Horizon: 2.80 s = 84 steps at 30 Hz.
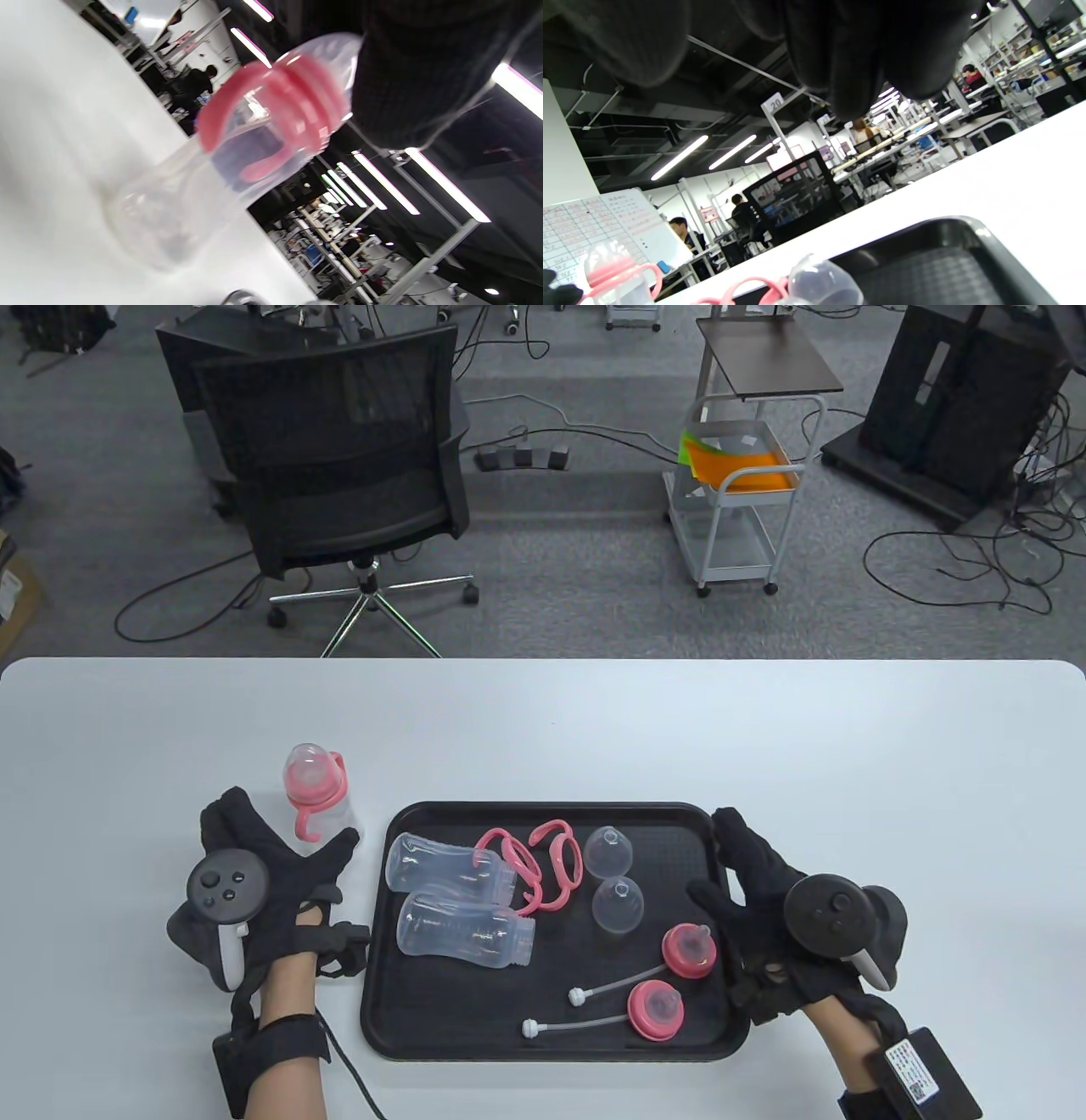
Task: Assemble baby bottles from components
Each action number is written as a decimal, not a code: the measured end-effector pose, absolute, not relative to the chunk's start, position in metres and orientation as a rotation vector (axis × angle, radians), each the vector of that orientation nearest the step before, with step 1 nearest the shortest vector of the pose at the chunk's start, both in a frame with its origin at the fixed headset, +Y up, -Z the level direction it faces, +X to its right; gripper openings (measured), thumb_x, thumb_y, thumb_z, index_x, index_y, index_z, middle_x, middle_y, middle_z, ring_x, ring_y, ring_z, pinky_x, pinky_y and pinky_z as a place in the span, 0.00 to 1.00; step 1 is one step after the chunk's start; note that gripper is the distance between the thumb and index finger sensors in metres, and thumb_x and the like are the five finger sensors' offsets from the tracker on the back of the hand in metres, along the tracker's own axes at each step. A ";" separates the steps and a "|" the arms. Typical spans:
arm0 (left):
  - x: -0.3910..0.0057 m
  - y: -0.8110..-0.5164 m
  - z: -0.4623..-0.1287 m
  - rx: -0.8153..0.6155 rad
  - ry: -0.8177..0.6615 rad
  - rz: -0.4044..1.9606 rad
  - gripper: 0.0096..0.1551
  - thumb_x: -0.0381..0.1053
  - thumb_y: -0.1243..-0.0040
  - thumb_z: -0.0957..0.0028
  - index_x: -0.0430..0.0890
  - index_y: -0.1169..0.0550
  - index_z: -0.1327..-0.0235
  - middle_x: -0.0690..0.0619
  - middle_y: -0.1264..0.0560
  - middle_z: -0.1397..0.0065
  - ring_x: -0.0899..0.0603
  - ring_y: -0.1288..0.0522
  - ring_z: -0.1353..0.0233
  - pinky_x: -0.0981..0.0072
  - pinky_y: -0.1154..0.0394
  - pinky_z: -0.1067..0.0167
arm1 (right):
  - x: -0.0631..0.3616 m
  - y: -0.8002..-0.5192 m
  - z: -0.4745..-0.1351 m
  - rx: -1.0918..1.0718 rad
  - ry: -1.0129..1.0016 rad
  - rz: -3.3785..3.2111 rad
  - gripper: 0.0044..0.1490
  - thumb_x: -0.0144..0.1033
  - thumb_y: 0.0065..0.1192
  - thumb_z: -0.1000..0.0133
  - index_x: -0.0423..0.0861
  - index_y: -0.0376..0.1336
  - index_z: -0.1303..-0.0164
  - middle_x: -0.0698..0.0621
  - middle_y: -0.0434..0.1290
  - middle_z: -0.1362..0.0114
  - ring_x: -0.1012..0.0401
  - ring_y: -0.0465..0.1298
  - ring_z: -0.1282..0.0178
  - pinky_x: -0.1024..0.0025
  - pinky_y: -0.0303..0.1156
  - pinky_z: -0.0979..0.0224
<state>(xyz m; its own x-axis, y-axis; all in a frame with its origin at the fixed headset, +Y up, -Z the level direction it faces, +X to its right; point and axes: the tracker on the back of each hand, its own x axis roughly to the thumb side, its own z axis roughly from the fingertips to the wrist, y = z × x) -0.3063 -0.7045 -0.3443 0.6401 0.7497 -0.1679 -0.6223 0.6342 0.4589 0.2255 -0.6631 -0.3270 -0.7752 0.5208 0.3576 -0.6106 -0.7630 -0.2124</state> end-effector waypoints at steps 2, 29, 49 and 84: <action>-0.299 -0.690 -0.338 0.425 0.305 0.769 0.84 0.75 0.17 0.63 0.53 0.65 0.20 0.46 0.72 0.18 0.32 0.67 0.16 0.27 0.61 0.24 | 0.228 -0.663 -0.328 0.353 -0.428 2.454 0.55 0.58 0.64 0.54 0.45 0.49 0.21 0.43 0.67 0.25 0.46 0.77 0.32 0.49 0.78 0.34; -0.141 -0.699 -0.319 -0.174 -0.365 -0.174 0.68 0.75 0.18 0.64 0.52 0.41 0.17 0.50 0.42 0.14 0.34 0.36 0.17 0.26 0.47 0.22 | 0.239 -0.674 -0.336 0.283 -0.392 2.508 0.55 0.58 0.65 0.54 0.45 0.49 0.21 0.42 0.67 0.25 0.46 0.77 0.32 0.49 0.78 0.34; -0.124 -0.723 -0.323 -0.248 -0.318 -0.377 0.63 0.73 0.16 0.65 0.53 0.36 0.19 0.52 0.32 0.19 0.34 0.30 0.21 0.28 0.45 0.24 | 0.237 -0.677 -0.337 0.300 -0.365 2.525 0.55 0.57 0.65 0.54 0.45 0.50 0.21 0.42 0.67 0.25 0.46 0.77 0.32 0.48 0.78 0.34; -0.211 -0.650 -0.311 0.171 -0.131 0.338 0.63 0.77 0.21 0.60 0.44 0.34 0.20 0.44 0.29 0.24 0.35 0.23 0.27 0.29 0.38 0.26 | 0.064 -0.636 -0.384 0.203 0.154 2.912 0.39 0.54 0.75 0.57 0.38 0.77 0.47 0.48 0.89 0.66 0.65 0.89 0.85 0.79 0.85 0.89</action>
<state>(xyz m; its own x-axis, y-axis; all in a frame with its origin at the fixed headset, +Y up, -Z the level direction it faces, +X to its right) -0.2112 -0.6505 -0.3115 0.9351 0.3179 0.1565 -0.3402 0.9291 0.1449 0.0644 -0.6358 -0.3837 -0.9668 0.2227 0.1255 -0.2082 -0.9708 0.1188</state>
